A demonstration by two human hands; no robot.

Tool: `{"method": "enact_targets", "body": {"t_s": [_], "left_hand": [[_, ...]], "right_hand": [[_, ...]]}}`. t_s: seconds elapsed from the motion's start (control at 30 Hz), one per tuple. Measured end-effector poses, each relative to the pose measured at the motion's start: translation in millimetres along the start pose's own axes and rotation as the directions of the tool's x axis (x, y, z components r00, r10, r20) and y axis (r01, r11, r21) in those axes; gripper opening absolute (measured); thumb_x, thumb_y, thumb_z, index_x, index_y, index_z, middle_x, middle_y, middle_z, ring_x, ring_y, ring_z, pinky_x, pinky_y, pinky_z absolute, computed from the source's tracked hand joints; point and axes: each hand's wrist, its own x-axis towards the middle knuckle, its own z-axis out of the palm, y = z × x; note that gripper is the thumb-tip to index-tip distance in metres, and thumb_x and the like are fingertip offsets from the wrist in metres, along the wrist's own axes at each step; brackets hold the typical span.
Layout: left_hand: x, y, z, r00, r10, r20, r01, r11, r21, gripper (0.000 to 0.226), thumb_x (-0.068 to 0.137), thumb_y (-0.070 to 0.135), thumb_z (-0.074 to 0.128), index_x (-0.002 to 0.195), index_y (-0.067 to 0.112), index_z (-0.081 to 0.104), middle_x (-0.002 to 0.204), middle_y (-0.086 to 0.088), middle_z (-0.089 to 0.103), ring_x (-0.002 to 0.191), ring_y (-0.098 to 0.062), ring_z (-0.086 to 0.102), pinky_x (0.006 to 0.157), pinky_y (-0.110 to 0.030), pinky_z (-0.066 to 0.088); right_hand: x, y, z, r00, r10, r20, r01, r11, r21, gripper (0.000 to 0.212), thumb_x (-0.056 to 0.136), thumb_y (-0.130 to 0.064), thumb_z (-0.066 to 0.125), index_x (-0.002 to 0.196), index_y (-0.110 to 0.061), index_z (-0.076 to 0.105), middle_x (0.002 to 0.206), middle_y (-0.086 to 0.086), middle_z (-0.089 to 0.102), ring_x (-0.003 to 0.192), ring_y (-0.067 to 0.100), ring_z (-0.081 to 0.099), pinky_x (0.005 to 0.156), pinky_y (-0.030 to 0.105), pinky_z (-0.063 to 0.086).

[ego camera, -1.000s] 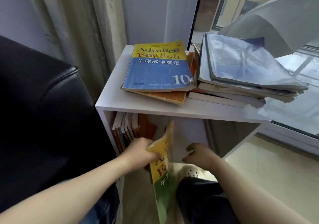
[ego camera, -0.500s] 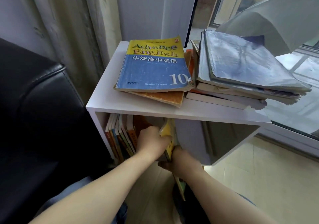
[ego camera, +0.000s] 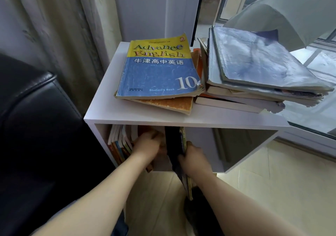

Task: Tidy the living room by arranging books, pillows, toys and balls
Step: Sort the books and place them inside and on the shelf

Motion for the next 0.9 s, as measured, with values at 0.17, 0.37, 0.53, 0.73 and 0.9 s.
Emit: {"method": "enact_targets", "body": {"t_s": [0.17, 0.37, 0.53, 0.73, 0.9], "left_hand": [[1, -22, -18, 0.996, 0.049, -0.074, -0.009, 0.884, 0.467, 0.039, 0.099, 0.019, 0.037, 0.136, 0.025, 0.046, 0.134, -0.008, 0.053, 0.112, -0.027, 0.056, 0.092, -0.034, 0.049], [-7, -27, -34, 0.998, 0.053, 0.021, -0.053, 0.714, 0.698, 0.056, 0.099, 0.025, 0.028, 0.147, 0.039, 0.003, 0.136, -0.011, 0.048, 0.111, -0.028, 0.056, 0.086, -0.034, 0.048], [-3, -26, -38, 0.997, 0.026, 0.066, -0.066, 0.679, 0.731, 0.064, 0.097, 0.031, 0.030, 0.146, 0.039, -0.011, 0.141, -0.011, 0.044, 0.110, -0.029, 0.056, 0.085, -0.037, 0.048], [0, -29, -39, 0.997, -0.013, 0.073, -0.040, 0.729, 0.683, 0.076, 0.097, 0.026, 0.036, 0.144, 0.037, -0.023, 0.120, -0.012, 0.058, 0.094, -0.026, 0.062, 0.074, -0.033, 0.049], [3, -32, -37, 0.997, -0.016, 0.071, -0.033, 0.777, 0.628, 0.077, 0.096, 0.022, 0.036, 0.144, 0.035, -0.024, 0.112, -0.012, 0.061, 0.088, -0.024, 0.062, 0.069, -0.031, 0.049]], "right_hand": [[16, -4, 5, 0.994, 0.039, -0.106, -0.026, 0.992, 0.125, 0.033, 0.094, -0.023, 0.050, 0.126, -0.013, 0.046, 0.114, 0.012, 0.063, 0.102, 0.030, 0.062, 0.086, 0.041, 0.052], [37, -20, 28, 0.990, -0.026, -0.140, 0.047, 0.988, 0.149, 0.033, 0.096, -0.024, 0.049, 0.127, -0.015, 0.046, 0.110, 0.014, 0.065, 0.099, 0.030, 0.064, 0.081, 0.035, 0.052], [50, -34, 62, 0.992, -0.127, 0.022, 0.125, 0.989, 0.079, 0.036, 0.097, -0.027, 0.047, 0.131, -0.015, 0.045, 0.120, 0.011, 0.062, 0.107, 0.030, 0.060, 0.085, 0.030, 0.047], [57, -44, 72, 0.985, -0.164, 0.063, 0.159, 0.985, 0.069, 0.040, 0.096, -0.032, 0.048, 0.133, -0.014, 0.045, 0.114, 0.012, 0.065, 0.100, 0.027, 0.063, 0.070, 0.021, 0.038], [51, -48, 74, 0.981, -0.151, 0.119, 0.140, 0.985, 0.101, 0.032, 0.097, -0.022, 0.045, 0.120, -0.003, 0.054, 0.112, 0.018, 0.065, 0.099, 0.031, 0.062, 0.078, 0.030, 0.047]]}}
